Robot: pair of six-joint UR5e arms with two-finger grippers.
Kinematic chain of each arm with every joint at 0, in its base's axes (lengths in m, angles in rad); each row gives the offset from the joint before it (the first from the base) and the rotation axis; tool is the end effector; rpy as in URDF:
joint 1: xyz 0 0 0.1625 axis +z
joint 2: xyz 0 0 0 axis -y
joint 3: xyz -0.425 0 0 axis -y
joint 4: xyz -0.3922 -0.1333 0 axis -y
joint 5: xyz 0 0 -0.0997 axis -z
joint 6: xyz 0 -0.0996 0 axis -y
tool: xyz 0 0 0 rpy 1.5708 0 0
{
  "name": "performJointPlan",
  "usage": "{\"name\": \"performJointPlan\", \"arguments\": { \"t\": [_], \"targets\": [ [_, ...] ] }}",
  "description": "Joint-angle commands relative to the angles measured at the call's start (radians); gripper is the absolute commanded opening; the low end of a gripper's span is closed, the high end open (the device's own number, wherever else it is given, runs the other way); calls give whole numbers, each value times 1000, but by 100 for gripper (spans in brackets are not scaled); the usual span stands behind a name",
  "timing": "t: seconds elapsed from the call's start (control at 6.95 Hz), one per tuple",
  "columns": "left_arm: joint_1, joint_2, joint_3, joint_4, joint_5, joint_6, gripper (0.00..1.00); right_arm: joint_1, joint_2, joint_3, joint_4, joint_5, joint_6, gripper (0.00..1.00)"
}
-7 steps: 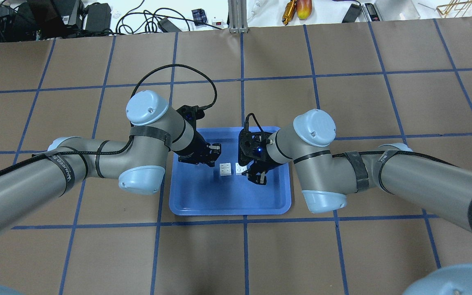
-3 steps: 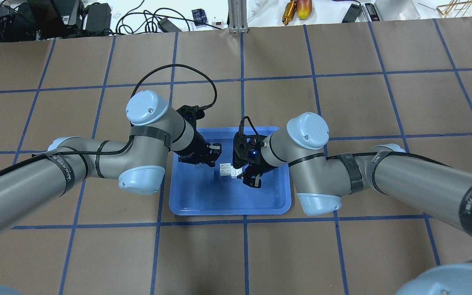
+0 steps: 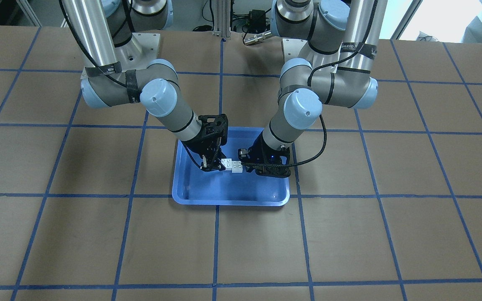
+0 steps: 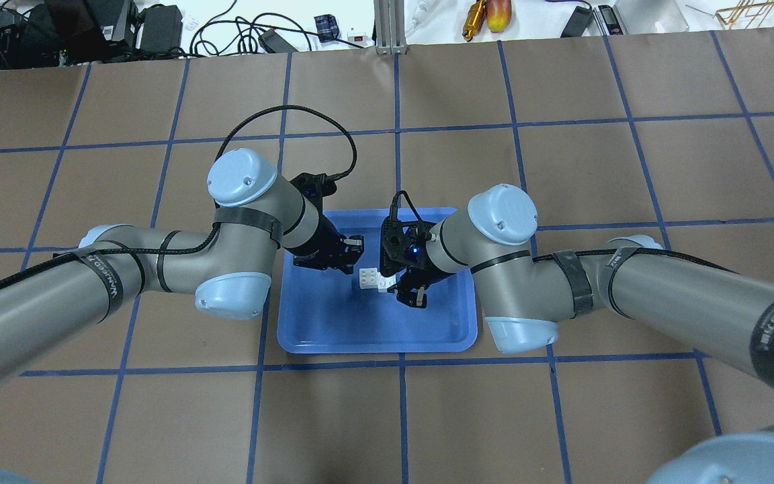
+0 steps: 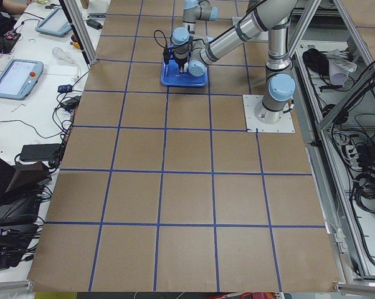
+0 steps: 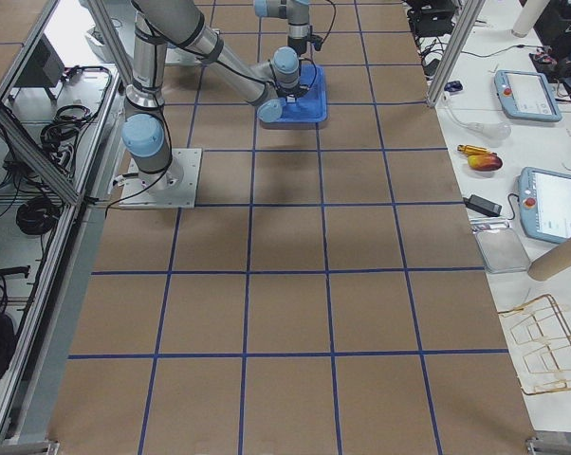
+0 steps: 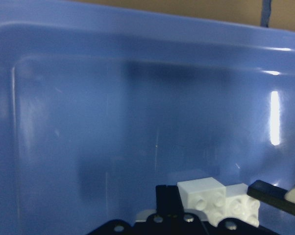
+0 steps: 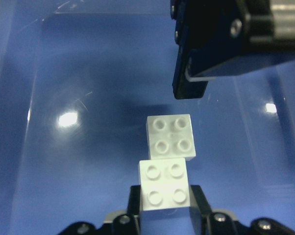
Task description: Assemble white blocks and place on blue tray
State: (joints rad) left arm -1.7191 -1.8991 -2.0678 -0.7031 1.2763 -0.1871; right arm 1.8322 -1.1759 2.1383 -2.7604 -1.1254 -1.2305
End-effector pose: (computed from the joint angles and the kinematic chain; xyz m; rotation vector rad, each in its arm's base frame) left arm -0.2353 -0.4772 0.1856 0.0462 -2.8439 -0.0110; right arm 0.3007 -0.4424 0.1678 -1.9502 2.0040 -0.5771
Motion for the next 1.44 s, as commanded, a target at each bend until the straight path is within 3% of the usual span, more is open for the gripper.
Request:
{"name": "performJointPlan", "arguments": {
  "t": [0.0,1.29],
  "targets": [
    [0,0,0,2,0,0,10,-1,-1,-5,1,-1,2,13],
    [0,0,3,5,-2,0,10,-1,2,-3,-35,-5,31,16]
  ]
}}
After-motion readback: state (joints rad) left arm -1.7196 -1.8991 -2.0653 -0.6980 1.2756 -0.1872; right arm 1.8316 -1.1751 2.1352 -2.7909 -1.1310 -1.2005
